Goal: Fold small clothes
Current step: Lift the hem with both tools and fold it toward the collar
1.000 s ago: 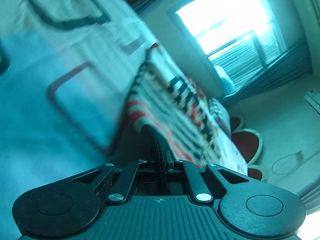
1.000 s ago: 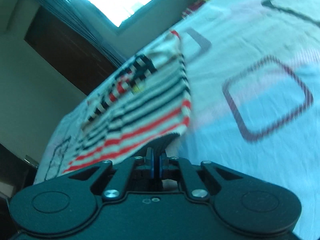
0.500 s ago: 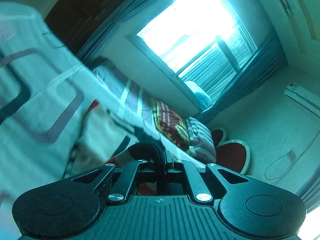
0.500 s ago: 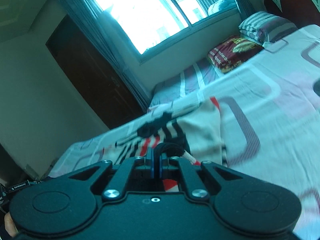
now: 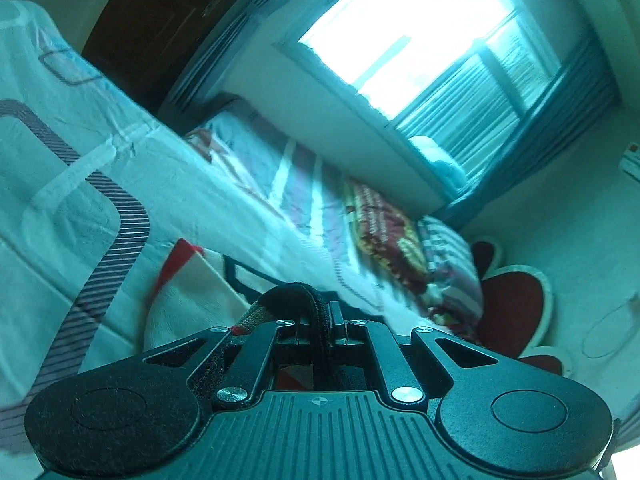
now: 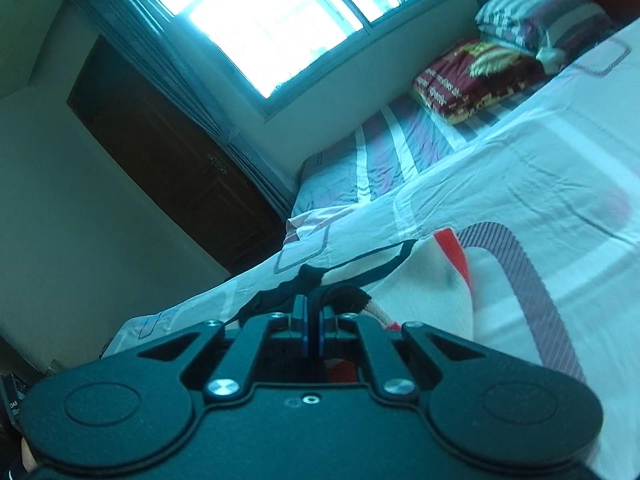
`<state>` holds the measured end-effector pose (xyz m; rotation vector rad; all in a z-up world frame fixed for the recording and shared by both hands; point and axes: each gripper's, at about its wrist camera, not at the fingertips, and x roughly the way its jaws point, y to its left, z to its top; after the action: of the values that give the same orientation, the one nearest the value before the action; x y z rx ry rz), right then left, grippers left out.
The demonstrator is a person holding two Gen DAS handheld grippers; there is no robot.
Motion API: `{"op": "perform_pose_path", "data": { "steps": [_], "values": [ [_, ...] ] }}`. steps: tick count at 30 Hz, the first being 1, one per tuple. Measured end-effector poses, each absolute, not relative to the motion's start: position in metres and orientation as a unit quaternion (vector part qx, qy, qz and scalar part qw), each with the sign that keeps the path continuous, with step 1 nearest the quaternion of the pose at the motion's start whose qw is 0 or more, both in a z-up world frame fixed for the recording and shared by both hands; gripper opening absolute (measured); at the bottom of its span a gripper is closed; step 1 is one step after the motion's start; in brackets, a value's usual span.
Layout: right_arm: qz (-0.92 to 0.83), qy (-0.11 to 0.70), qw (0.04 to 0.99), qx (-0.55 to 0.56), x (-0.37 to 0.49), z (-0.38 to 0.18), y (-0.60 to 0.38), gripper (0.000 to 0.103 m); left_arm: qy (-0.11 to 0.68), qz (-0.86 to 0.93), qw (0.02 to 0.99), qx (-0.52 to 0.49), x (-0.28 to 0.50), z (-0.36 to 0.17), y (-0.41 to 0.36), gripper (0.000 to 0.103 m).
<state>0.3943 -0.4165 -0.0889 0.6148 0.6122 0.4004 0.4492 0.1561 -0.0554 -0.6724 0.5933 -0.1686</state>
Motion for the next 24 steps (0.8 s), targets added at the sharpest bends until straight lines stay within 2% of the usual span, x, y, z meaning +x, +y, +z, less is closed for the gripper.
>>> {"op": "perform_pose_path", "data": {
  "steps": [2, 9, 11, 12, 14, 15, 19, 20, 24],
  "values": [
    [0.191, 0.305, 0.879, 0.313, 0.414, -0.103, -0.417, 0.006, 0.323, -0.062, 0.891, -0.313, 0.471, -0.071, 0.155, 0.005],
    [0.188, 0.332, 0.868, 0.319, 0.462, -0.146, -0.409, 0.009, 0.342, -0.061, 0.885, -0.31, 0.512, -0.105, 0.148, 0.006],
    [0.184, 0.322, 0.87, 0.326, 0.465, -0.152, -0.411, 0.023, 0.346, -0.059, 0.885, -0.306, 0.517, -0.109, 0.146, 0.006],
    [0.187, 0.314, 0.869, 0.335, 0.465, -0.155, -0.413, 0.025, 0.348, -0.059, 0.882, -0.312, 0.518, -0.113, 0.146, 0.01],
    [0.19, 0.302, 0.865, 0.351, 0.465, -0.158, -0.418, 0.033, 0.333, -0.07, 0.88, -0.331, 0.52, -0.12, 0.149, 0.037],
    [0.191, 0.295, 0.866, 0.355, 0.465, -0.158, -0.42, 0.037, 0.324, -0.076, 0.879, -0.341, 0.521, -0.123, 0.15, 0.041],
    [0.182, 0.277, 0.876, 0.351, 0.46, -0.153, -0.426, 0.052, 0.3, -0.082, 0.887, -0.341, 0.523, -0.117, 0.144, 0.074],
    [0.178, 0.272, 0.878, 0.35, 0.458, -0.151, -0.428, 0.053, 0.295, -0.08, 0.892, -0.332, 0.523, -0.113, 0.141, 0.077],
    [0.181, 0.265, 0.893, 0.316, 0.451, -0.139, -0.431, 0.054, 0.3, -0.072, 0.917, -0.252, 0.524, -0.095, 0.134, 0.077]
  ]
}}
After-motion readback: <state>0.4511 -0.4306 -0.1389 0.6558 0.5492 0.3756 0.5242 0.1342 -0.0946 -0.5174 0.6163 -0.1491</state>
